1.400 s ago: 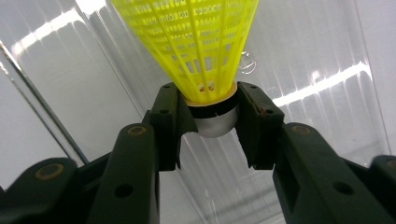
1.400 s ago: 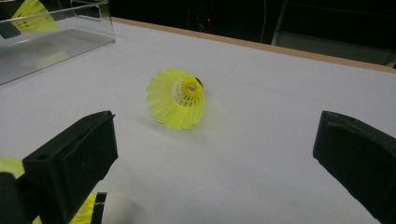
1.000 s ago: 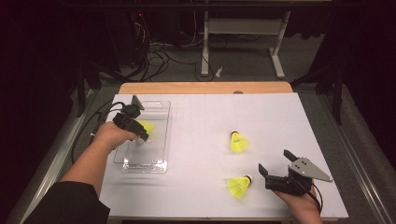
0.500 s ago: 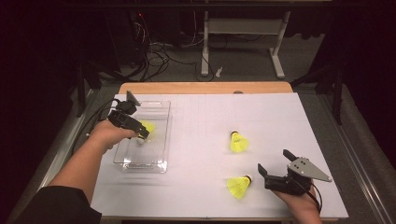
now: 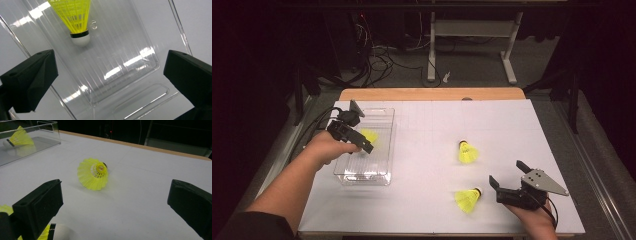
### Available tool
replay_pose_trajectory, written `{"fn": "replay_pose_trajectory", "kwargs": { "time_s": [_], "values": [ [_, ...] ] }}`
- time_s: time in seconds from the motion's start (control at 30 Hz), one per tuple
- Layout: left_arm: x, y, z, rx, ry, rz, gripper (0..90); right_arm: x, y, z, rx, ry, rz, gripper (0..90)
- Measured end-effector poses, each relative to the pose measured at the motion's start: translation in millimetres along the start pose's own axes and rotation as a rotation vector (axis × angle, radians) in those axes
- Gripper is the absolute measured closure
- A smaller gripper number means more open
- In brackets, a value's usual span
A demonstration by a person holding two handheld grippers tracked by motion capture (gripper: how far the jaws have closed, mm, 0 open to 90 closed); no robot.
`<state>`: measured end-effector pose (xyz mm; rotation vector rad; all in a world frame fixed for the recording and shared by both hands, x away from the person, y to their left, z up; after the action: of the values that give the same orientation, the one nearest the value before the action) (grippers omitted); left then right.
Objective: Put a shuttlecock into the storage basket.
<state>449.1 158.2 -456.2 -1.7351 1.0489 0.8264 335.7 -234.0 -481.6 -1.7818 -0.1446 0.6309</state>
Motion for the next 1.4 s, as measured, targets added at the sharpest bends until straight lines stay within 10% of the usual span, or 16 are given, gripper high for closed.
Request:
{"fn": "replay_pose_trajectory", "kwargs": {
  "time_s": [0.5, 1.4],
  "values": [
    [-7.4, 25.5, -51.5, 0.124, 0.045, 0.032, 0.6, 0.1, -0.3, 0.7, 0.0, -0.002, -0.001, 0.6],
    [4.8, 67.8, -126.0, 0.229, 0.121, 0.069, 0.6, -3.2, -2.3, -2.6, 0.008, 0.006, -0.012, 0.6]
  ]
}}
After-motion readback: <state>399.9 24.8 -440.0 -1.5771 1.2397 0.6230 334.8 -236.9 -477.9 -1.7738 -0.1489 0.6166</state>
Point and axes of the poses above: each handheld gripper's, and its own axes: x roughly forward along the jaws, y roughly out of its underside, z roughly to its left, the point moved 9 cm from there along x, roughly forward along the jaws, and after that the axes turned 8 degrees about -x, right-handed, at the moved point
